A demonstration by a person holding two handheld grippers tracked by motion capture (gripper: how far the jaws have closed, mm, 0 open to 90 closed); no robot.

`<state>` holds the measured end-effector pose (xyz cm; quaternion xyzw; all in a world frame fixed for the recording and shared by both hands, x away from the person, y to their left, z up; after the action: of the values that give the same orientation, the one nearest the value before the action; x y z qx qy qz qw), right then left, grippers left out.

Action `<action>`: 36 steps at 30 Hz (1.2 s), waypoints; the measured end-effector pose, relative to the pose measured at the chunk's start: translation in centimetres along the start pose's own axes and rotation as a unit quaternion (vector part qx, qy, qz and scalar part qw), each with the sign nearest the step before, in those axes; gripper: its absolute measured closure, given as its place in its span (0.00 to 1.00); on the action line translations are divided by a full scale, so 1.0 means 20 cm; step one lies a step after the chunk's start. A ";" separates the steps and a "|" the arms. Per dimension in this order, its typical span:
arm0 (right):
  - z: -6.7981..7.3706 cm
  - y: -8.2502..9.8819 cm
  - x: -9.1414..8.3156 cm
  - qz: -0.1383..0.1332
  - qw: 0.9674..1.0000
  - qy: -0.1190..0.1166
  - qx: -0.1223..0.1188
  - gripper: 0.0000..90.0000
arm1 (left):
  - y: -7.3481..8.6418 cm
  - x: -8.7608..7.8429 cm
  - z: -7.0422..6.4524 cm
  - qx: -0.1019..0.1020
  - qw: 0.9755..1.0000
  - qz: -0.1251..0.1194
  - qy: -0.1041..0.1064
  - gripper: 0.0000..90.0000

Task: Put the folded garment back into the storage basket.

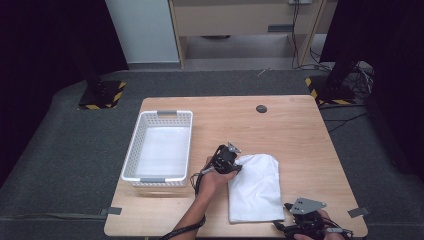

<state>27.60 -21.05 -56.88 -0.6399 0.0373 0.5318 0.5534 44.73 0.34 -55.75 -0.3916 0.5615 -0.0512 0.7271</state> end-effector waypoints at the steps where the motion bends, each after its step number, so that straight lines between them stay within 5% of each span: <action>1: 0.00 -0.01 0.01 -0.001 1.000 0.006 -0.010 0.32 | 0.00 0.00 0.00 -0.001 1.000 -0.002 -0.001 0.75; 15: 0.00 -0.08 0.05 -0.010 1.000 -0.014 -0.025 0.83 | 0.01 0.00 -0.01 -0.006 1.000 -0.007 -0.011 0.73; 24: 0.01 -0.07 0.05 -0.013 0.999 -0.016 -0.029 0.88 | 0.02 -0.01 0.02 -0.003 1.000 0.000 -0.020 0.56; 27: 0.01 -0.07 0.05 -0.012 0.999 -0.018 -0.029 0.89 | 0.02 -0.02 0.05 -0.009 1.000 -0.001 -0.029 0.56; 36: 0.01 -0.07 0.05 -0.012 0.999 -0.019 -0.028 0.89 | 0.02 -0.01 0.05 0.007 1.000 -0.002 -0.002 0.65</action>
<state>28.87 -19.72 -56.62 -0.6450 0.0041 0.5381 0.5426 45.45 1.18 -55.81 -0.3882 0.5587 -0.0558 0.7308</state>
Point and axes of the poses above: each handheld gripper's, and its own axes: x roughly forward along the jaws, y roughly out of its underside, z roughly to its left, the point moved 5 cm from there along x, roughly forward along the jaws, and after that the axes turned 13 degrees about x, right-handed, at the moved point
